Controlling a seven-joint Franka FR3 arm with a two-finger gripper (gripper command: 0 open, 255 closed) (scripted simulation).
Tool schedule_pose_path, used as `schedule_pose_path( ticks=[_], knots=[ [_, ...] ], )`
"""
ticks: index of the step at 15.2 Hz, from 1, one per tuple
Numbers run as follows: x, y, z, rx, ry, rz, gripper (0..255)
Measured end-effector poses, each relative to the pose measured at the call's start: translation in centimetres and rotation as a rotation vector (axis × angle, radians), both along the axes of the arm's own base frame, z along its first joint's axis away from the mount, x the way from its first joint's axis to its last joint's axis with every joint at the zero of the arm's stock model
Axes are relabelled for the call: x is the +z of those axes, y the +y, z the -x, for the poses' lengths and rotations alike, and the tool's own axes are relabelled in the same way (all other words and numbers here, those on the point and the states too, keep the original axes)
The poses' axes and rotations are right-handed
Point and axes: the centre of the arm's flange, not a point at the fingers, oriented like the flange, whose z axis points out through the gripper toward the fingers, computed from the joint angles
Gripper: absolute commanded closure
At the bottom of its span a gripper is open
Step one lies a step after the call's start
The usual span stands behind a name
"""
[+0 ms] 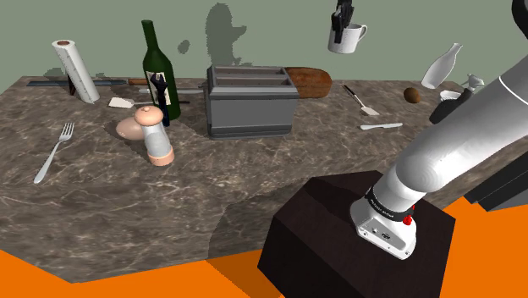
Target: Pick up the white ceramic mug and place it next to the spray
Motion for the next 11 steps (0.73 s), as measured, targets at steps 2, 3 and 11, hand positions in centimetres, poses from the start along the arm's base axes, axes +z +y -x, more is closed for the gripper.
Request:
schedule_pose_path(
  ticks=[2,3,11],
  knots=[
    [1.1,0.0,-0.1,0.0,0.0,0.0,255],
    [1.6,0.1,0.0,0.0,0.0,0.0,255],
    [4.0,-3.0,2.8,-0.001,0.0,0.0,255]
  ],
)
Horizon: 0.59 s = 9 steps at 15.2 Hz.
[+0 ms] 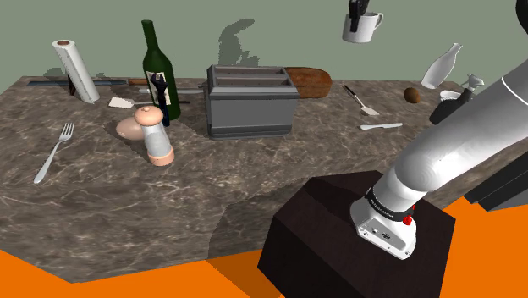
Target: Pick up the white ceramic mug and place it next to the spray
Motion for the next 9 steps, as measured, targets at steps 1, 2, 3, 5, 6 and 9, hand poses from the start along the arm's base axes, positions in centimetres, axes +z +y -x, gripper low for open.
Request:
schedule_pose_path(
  ticks=[1,2,3,5,6,9],
  knots=[
    [-0.1,-0.8,0.7,0.0,0.0,0.0,255],
    [-0.1,-1.9,1.2,-0.001,0.0,0.0,255],
    [0.1,-3.2,2.1,-0.001,0.0,0.0,255],
    [0.2,-5.3,4.1,-0.001,0.0,0.0,255],
    [0.1,-6.2,4.8,-0.001,0.0,0.0,255],
    [0.2,-9.2,7.4,-0.001,0.0,0.0,255]
  ],
)
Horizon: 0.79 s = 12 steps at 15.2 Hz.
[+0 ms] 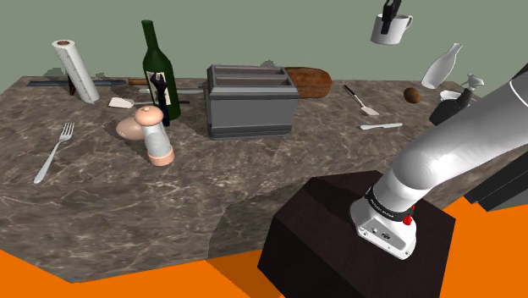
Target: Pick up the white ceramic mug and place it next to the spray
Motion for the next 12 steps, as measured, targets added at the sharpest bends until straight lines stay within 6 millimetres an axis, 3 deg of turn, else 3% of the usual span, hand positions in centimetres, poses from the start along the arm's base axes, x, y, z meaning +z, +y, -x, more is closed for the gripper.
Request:
schedule_pose_path(
  ticks=[8,12],
  knots=[
    [-0.5,-8.2,6.4,0.0,0.0,-0.001,255],
    [0.3,-12.1,9.7,-0.001,-0.001,-0.001,255]
  ],
)
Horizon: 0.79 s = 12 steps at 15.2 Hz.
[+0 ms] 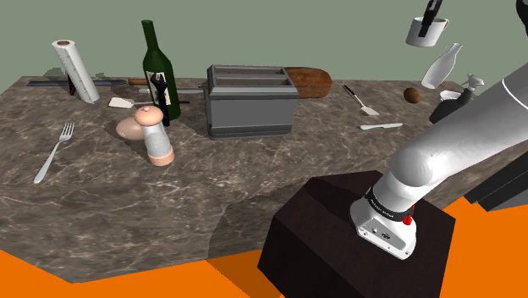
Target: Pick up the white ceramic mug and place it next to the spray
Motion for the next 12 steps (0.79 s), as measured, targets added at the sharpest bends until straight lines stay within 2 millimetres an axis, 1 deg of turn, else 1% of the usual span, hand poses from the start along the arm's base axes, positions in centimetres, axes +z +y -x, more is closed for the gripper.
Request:
schedule_pose_path(
  ticks=[2,7,11,12],
  knots=[
    [-0.6,-2.1,1.7,0.001,0.001,0.0,255],
    [0.0,-7.5,6.1,-0.001,0.001,0.0,255],
    [-0.4,-11.2,9.0,0.0,0.0,-0.001,255],
    [-0.1,-12.2,9.8,-0.002,0.0,-0.001,255]
  ],
)
